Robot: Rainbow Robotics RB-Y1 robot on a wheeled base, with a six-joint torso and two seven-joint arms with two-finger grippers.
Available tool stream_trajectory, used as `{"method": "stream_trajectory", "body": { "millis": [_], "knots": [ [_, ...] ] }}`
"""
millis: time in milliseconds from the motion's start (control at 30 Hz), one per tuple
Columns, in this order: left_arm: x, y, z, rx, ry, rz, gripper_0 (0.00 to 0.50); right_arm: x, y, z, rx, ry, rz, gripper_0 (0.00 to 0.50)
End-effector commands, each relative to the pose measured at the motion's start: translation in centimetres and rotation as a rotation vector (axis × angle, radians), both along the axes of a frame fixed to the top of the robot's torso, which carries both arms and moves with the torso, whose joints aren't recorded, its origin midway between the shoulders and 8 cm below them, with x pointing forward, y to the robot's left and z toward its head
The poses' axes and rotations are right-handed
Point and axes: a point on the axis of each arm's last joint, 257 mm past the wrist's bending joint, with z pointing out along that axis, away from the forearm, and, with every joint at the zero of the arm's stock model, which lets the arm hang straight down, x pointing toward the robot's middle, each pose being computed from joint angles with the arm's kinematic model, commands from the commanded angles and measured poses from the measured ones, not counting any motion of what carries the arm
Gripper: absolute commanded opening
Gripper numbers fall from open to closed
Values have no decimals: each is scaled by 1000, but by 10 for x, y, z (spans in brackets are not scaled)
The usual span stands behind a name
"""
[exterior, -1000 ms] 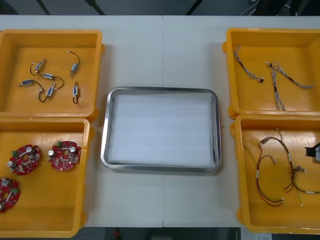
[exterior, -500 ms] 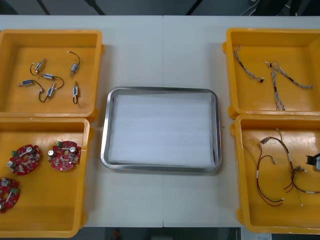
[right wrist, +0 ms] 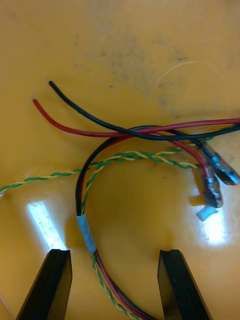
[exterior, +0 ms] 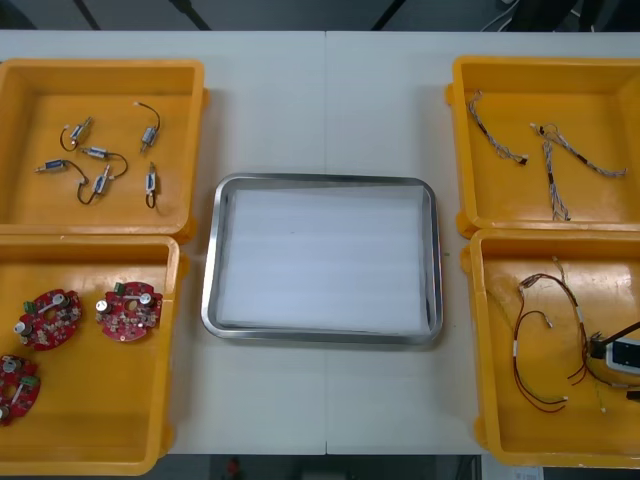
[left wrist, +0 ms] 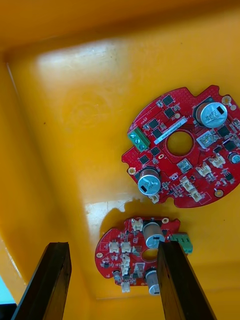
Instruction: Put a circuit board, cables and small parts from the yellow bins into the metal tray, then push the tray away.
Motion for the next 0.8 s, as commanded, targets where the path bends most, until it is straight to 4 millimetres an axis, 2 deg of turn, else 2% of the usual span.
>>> {"method": "stream_trajectory", "body": {
  "millis": [33,200,467,500,533,567,600,700,800],
  "knots": [
    [-10,5,-19,3,23,19,500,-9,-15,-4,-54,21,19,500],
    [-6,8,-33,-16,3,28,500,-6,-14,-10,-57,12,25,500],
    [-11,10,-40,-22,12,35,500,-6,-14,-16,-55,17,25,500],
    [-12,9,-41,-23,13,33,500,-6,-13,-16,-53,18,25,439],
    [-13,8,-41,-27,13,32,500,-6,-13,-16,-53,18,25,338],
    [-13,7,-42,-29,12,30,500,-6,-14,-17,-54,19,24,178],
    [-15,6,-43,-31,15,29,500,-6,-14,-17,-54,19,24,64],
    [-16,5,-43,-32,13,27,500,-6,-13,-16,-52,18,24,0],
    [-19,4,-47,-38,10,28,500,-3,-12,-14,-50,12,25,0]
  ]
}}
